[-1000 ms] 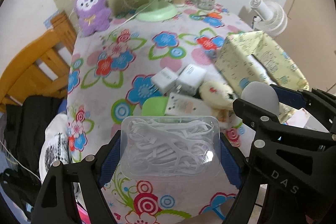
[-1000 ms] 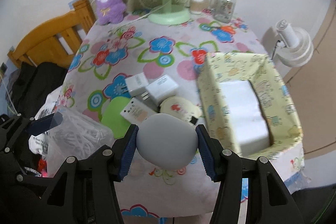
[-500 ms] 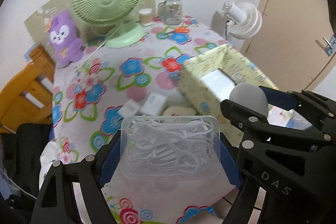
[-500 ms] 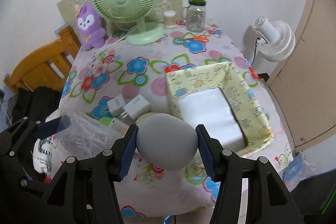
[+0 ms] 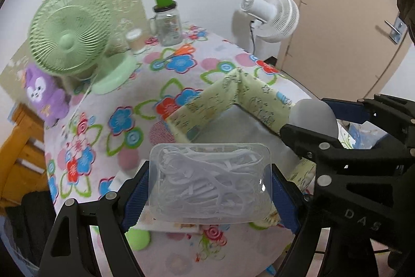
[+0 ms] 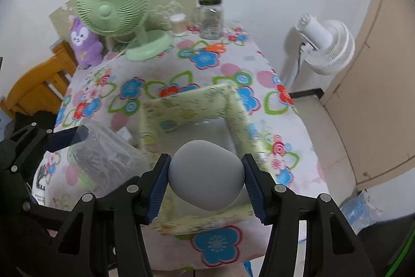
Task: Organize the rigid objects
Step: 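Lower the clear box into the fabric storage box and open the left tool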
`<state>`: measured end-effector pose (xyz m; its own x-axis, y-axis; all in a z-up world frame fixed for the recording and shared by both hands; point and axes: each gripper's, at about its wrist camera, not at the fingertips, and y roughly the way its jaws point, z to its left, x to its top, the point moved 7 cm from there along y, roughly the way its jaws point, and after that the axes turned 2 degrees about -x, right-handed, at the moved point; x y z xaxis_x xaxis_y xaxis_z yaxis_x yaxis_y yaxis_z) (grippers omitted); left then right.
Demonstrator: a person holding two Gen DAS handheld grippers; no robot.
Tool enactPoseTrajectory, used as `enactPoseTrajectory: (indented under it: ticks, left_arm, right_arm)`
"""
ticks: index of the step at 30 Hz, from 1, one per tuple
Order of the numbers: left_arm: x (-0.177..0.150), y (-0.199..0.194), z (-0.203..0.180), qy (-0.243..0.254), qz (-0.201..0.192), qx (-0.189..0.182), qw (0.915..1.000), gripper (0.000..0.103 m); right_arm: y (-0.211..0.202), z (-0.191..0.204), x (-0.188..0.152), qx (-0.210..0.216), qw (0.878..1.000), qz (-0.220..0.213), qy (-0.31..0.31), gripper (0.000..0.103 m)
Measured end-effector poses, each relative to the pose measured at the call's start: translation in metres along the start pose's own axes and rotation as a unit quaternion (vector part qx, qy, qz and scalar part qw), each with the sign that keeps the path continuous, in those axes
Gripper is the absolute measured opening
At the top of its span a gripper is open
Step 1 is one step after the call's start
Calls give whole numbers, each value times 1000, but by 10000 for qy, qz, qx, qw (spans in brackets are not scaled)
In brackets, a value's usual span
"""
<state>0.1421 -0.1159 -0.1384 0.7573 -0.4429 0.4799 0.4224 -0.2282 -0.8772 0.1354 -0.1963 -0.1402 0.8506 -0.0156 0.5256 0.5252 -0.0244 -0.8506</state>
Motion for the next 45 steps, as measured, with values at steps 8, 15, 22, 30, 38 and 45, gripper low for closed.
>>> enactPoseTrajectory:
  ticks: [8, 15, 22, 30, 38, 45]
  left_arm:
    - [12, 32, -31, 506, 284, -290, 9979, 86]
    - [18, 63, -56, 942, 572, -503, 9926, 86]
    - [23, 88, -77, 1317, 774, -608, 9864, 86]
    - [18, 104, -92, 1442, 999, -908, 9803, 87]
    - [18, 95, -80, 1237, 954, -726, 9851, 93]
    - [22, 65, -44, 598, 656, -457, 9950, 94]
  right_arm:
    - [18, -38, -5, -95, 9996, 211, 174, 58]
    - [31, -65, -5, -154, 9986, 307, 407, 58]
    - [41, -86, -7, -257, 9969, 436, 610, 58]
    - [50, -91, -9, -227, 9964, 535, 614, 58]
    - [51, -90, -11, -202, 9961, 571, 640, 58]
    - [42, -77, -2, -109, 9979, 388, 507, 58]
